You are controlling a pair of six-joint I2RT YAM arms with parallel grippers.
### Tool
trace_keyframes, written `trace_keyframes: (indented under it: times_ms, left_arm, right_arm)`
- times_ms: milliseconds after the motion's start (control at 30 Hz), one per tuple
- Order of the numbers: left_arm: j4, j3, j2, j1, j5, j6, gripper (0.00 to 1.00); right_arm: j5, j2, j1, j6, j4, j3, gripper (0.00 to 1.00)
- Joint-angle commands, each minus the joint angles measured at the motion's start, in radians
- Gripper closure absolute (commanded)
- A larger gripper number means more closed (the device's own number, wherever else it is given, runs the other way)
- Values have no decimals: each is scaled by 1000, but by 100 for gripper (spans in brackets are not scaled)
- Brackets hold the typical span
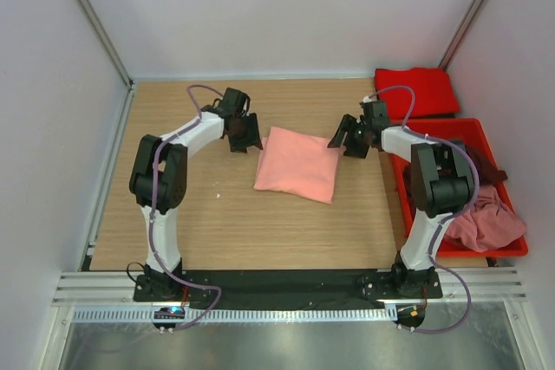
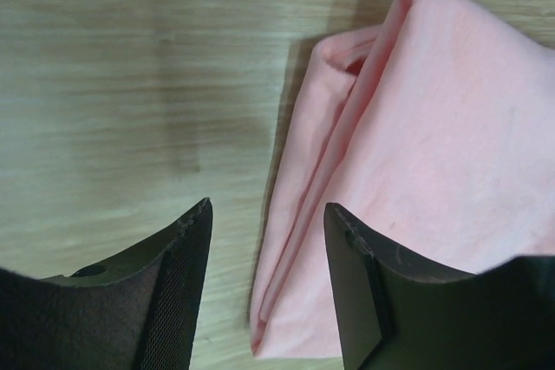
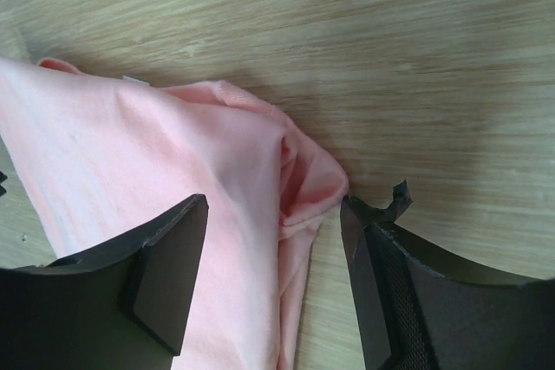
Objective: Fold and stack the t-shirts
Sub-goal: Fold the tshirt
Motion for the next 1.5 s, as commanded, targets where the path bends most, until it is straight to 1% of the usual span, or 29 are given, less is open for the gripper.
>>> trace_keyframes:
  times_ms: [0, 100, 167, 200, 267, 300, 333, 367, 400, 433, 467, 500, 533, 633, 667, 733, 767, 800, 833, 933, 1133, 1233, 1333, 1467]
  left_arm:
    - [-14, 86, 57, 16, 87, 64, 44]
    - [-21, 120, 94, 28, 106, 73, 44]
    - [-24, 130, 104, 34, 120, 75, 43]
    - [-24, 137, 114, 40, 126, 75, 44]
    - [-22, 143, 127, 43, 152, 75, 46]
    - [-21, 147, 133, 45, 163, 75, 48]
    - [-19, 149, 139, 47, 170, 73, 52]
    - [-15, 147, 140, 48, 173, 70, 55]
    - [-7, 143, 139, 50, 178, 70, 59]
    - [-2, 141, 140, 53, 181, 67, 69]
    - [10, 140, 142, 57, 193, 65, 74]
    - [13, 143, 144, 60, 201, 64, 78]
    - [13, 144, 147, 65, 209, 59, 87]
    - [28, 147, 154, 79, 249, 49, 94]
    - [28, 146, 153, 86, 261, 45, 94]
    - [28, 143, 141, 93, 272, 42, 89]
    - [30, 138, 134, 96, 275, 47, 82]
    - [31, 135, 116, 96, 278, 52, 74]
    - [30, 138, 108, 97, 278, 59, 61]
    - [28, 147, 99, 99, 295, 73, 49]
    - [13, 173, 136, 99, 345, 78, 45]
    - [24, 166, 139, 96, 368, 78, 41]
    - [42, 160, 136, 96, 374, 78, 39]
    - [47, 181, 156, 91, 376, 65, 39]
  right_arm:
    - [-48, 46, -5, -24, 18, 32, 30]
    - [-89, 66, -6, -35, 54, 29, 31]
    - [-112, 74, -5, -39, 109, 15, 32]
    - [-147, 80, -3, -41, 129, 11, 35]
    - [-171, 99, -6, -39, 162, 11, 41]
    - [-181, 103, -5, -35, 165, 14, 49]
    - [-186, 108, -6, -36, 169, 14, 53]
    - [-191, 108, -5, -33, 176, 12, 63]
    - [-195, 108, -6, -36, 189, 11, 67]
    - [-203, 108, -6, -39, 208, 11, 70]
    - [-209, 111, -8, -48, 208, 14, 73]
    - [-212, 112, -8, -53, 208, 21, 74]
    - [-212, 114, -9, -56, 205, 25, 74]
    - [-240, 120, -17, -47, 209, 34, 70]
    - [-249, 128, -19, -47, 209, 38, 63]
    - [-278, 135, -22, -55, 200, 55, 54]
    - [-287, 137, -22, -62, 161, 61, 46]
    - [-286, 134, -22, -67, 147, 63, 43]
    - [-283, 126, -22, -73, 145, 57, 39]
    - [-246, 93, -28, -75, 119, 40, 36]
    - [-185, 44, -29, -85, 48, 20, 29]
    - [-160, 14, -28, -102, 28, 9, 28]
    - [-133, -13, -29, -116, 21, -3, 27]
    - [-148, 3, -28, -111, 27, -3, 27]
